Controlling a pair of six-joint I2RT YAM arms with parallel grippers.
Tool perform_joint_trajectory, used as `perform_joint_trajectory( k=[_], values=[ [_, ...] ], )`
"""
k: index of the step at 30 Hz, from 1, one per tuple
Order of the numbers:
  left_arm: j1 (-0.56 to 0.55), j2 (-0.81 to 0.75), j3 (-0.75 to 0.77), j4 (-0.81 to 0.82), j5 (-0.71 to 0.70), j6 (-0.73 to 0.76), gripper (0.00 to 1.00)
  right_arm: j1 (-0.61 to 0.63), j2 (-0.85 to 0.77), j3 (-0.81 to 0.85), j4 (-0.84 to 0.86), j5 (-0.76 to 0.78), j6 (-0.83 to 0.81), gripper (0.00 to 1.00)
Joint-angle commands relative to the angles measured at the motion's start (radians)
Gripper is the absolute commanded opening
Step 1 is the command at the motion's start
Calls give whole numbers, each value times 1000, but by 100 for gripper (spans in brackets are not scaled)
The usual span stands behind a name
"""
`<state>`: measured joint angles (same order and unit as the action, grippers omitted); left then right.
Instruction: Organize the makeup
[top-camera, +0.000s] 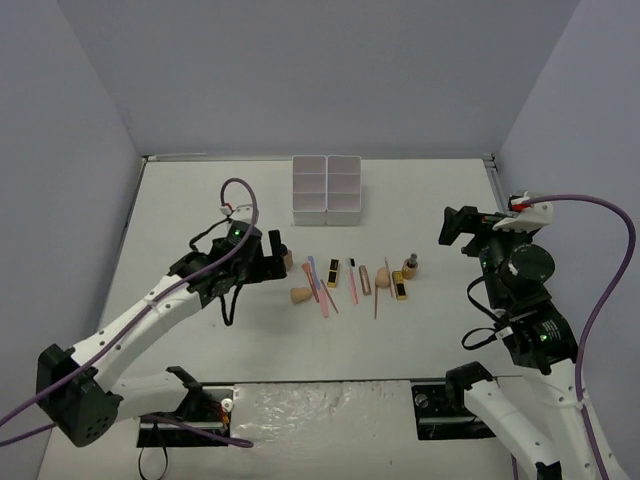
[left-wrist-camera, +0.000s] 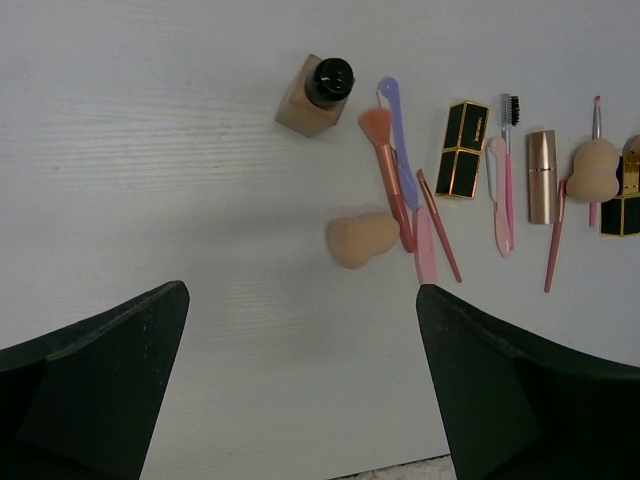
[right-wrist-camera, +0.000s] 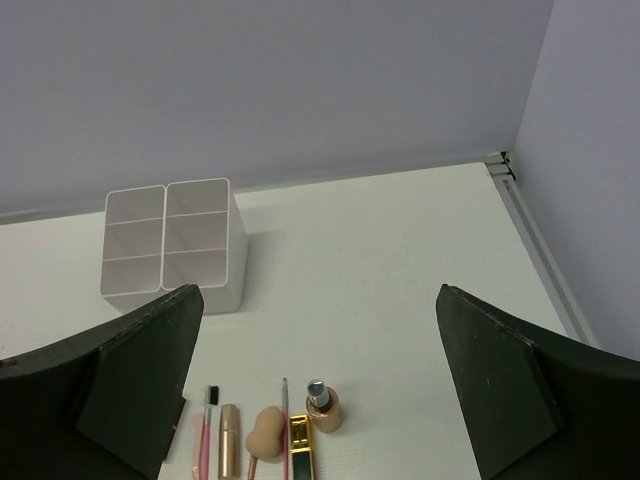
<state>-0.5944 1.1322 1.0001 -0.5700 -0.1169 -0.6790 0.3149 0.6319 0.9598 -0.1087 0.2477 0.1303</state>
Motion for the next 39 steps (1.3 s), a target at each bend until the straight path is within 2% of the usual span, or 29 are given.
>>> perform_joint_trajectory(
  k=[1, 4, 8, 12, 17, 20, 29, 31, 34, 37, 39],
  values=[
    [-133, 118, 42, 111, -150, -195, 97, 5, 6, -15, 70, 25, 8, 100],
    [-210, 237, 80, 94, -203, -238, 97, 9, 3, -23, 72, 25, 5, 100],
    [-235, 352, 133, 50, -248, -273, 97, 17, -15, -29, 69, 35, -3, 100],
    [-235, 400, 120, 88, -245, -267, 86, 28, -29, -39, 69, 51, -12, 100],
    [-232, 432, 108, 130, -238, -260, 65, 35, -35, -50, 69, 41, -20, 100],
    [-232, 473, 115, 128, -214, -263, 58, 35, -34, -53, 69, 43, -23, 100],
    [-223, 505, 71, 152, -182, -310, 46, 35, -37, -57, 69, 59, -27, 100],
    [-219, 507, 65, 157, -180, -311, 40, 35, -37, -61, 70, 58, -25, 100],
    [-219, 509, 60, 156, -176, -315, 17, 36, -37, -61, 70, 59, -26, 100],
    [-219, 498, 53, 152, -168, -317, 2, 36, -38, -62, 70, 60, -28, 100],
    [-219, 487, 48, 150, -163, -317, 0, 36, -39, -64, 70, 62, -28, 100]
  ],
)
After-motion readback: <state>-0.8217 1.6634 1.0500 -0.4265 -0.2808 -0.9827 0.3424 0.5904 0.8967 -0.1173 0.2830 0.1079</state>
